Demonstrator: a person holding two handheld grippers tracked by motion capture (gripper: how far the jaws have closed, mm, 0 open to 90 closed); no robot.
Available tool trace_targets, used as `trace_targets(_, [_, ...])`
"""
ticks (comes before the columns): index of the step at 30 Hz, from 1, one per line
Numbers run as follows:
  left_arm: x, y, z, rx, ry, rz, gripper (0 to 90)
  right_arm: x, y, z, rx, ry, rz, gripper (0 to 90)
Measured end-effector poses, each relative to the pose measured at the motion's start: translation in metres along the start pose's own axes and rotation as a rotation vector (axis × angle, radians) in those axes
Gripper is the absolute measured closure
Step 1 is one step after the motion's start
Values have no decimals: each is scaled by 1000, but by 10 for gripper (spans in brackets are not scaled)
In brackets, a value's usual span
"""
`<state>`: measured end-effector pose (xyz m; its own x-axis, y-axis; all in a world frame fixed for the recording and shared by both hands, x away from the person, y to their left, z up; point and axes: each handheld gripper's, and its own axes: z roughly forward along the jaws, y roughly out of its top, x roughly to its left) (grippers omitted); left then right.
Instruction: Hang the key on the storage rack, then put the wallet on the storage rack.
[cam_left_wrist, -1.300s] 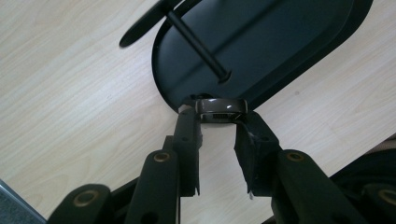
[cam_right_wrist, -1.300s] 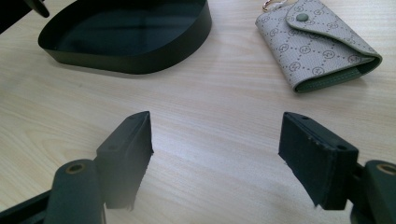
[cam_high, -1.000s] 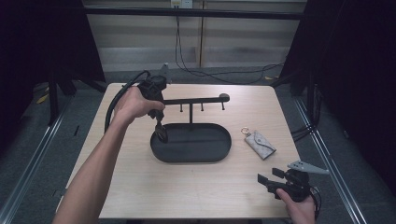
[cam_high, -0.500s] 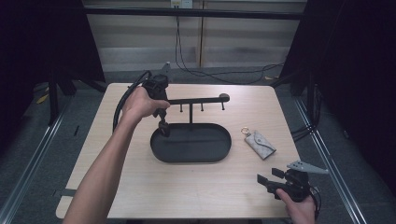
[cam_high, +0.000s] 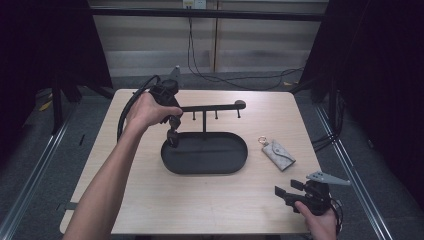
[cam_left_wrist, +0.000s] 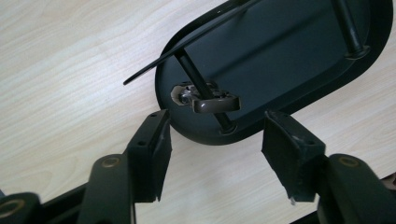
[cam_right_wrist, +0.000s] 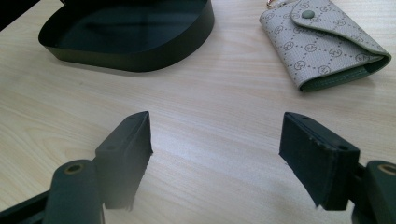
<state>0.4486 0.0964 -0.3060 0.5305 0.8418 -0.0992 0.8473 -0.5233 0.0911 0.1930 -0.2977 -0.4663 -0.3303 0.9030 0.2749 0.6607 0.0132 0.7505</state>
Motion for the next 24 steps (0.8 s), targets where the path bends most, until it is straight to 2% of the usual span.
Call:
trace_targets(3, [2, -3, 4, 14, -17, 22, 372, -1, 0, 1, 1, 0, 4, 253])
trace_targets(8, [6, -10, 6, -25, -21, 24, 352, 0, 0, 0, 2, -3, 1, 253])
trace_targets(10, [7, -13, 8, -16, -34, 43, 349, 0, 0, 0, 2, -3, 1, 252])
trace_targets(17, [10, -27, 8, -54, -48, 105, 291, 0, 0, 0, 4, -2, -1, 253])
trace_targets(19, [12, -32, 6, -77, -70, 129, 264, 0, 0, 1, 3, -3, 7, 253])
trace_targets(21, [13, -39, 5, -91, -111, 166, 206, 0, 0, 1, 2, -2, 4, 252])
trace_targets(22, [13, -42, 4, -99, -118, 171, 184, 0, 0, 1, 2, -2, 3, 252])
trace_targets(24, [14, -48, 3, -117, -119, 186, 206, 0, 0, 1, 2, -3, 3, 253])
